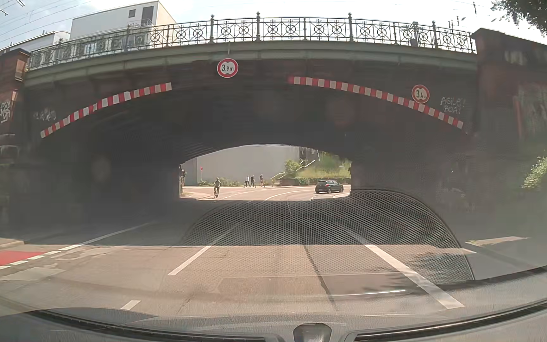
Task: Follow the waypoints while adhering to traffic rules and regulations
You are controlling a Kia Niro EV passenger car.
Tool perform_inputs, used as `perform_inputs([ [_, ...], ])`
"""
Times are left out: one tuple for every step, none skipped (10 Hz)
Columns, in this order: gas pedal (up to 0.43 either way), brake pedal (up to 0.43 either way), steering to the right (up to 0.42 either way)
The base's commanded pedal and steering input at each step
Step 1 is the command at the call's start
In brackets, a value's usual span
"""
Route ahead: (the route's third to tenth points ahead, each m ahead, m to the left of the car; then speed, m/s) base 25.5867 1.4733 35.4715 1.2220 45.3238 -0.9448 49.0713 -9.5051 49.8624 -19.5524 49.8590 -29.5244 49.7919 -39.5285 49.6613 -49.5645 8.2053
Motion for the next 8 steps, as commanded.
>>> perform_inputs([
  [0.008, 0.0, 0.006],
  [0.008, 0.0, 0.006],
  [0.008, 0.0, 0.006],
  [0.02, 0.0, 0.004],
  [0.02, 0.0, 0.001],
  [0.028, 0.0, -0.002],
  [0.067, 0.0, -0.003],
  [0.067, 0.0, -0.003],
])
